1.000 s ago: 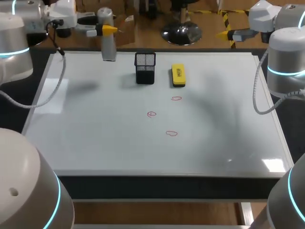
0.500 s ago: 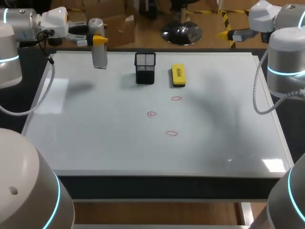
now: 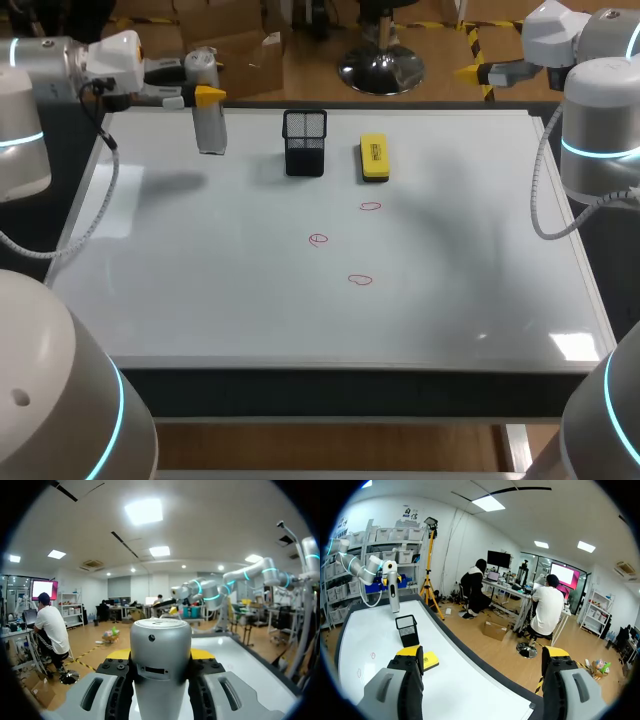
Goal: Pick up the inspection probe, press it on each red-marked spot on the whiteboard one by one, put down the probe, pick up the eraser, and wipe off all the red marks.
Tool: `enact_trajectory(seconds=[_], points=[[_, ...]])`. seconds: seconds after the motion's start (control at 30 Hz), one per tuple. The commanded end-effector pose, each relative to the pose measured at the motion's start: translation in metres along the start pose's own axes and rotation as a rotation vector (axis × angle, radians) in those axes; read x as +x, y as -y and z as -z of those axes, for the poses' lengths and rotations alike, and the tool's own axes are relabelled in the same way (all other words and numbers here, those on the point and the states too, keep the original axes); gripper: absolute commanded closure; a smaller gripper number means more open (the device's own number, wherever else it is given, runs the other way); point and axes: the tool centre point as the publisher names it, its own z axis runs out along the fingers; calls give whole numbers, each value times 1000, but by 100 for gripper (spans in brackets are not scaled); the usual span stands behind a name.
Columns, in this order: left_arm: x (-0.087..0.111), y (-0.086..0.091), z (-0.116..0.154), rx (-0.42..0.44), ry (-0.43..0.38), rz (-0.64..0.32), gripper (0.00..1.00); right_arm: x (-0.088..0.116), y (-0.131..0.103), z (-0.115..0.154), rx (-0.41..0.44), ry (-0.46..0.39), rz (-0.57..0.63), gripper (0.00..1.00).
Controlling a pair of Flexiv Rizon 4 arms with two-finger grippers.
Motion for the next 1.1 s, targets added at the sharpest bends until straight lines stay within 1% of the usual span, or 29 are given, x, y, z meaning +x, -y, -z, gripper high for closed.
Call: enact_trajectory(seconds=[0.03, 0.5, 0.53, 0.6, 0.67, 0.73, 0.8, 0.87, 0.9, 0.97, 1.1], points=[[3, 0, -2, 4, 10, 0, 100, 0, 0, 0, 0, 0, 0, 0], [3, 0, -2, 8, 8, 4, 100, 0, 0, 0, 0, 0, 0, 0], [3, 0, -2, 8, 8, 4, 100, -1, 1, -3, 73, -56, 24, 0], [3, 0, -2, 8, 8, 4, 100, 2, 3, -10, 211, -147, 109, 0], [3, 0, -2, 8, 8, 4, 100, 6, 5, -16, 316, -238, 166, 0], [3, 0, -2, 8, 8, 4, 100, 11, 9, -22, 411, -308, 216, 0], [3, 0, -2, 8, 8, 4, 100, 16, 13, -28, 480, -391, 255, 0], [3, 0, -2, 8, 8, 4, 100, 22, 17, -32, 556, -450, 305, 0], [3, 0, -2, 8, 8, 4, 100, 25, 18, -35, 580, -490, 328, 0], [3, 0, -2, 8, 8, 4, 100, 30, 21, -39, 621, -539, 363, 0], [3, 0, -2, 8, 8, 4, 100, 41, 33, -44, 741, -672, 469, 0]])
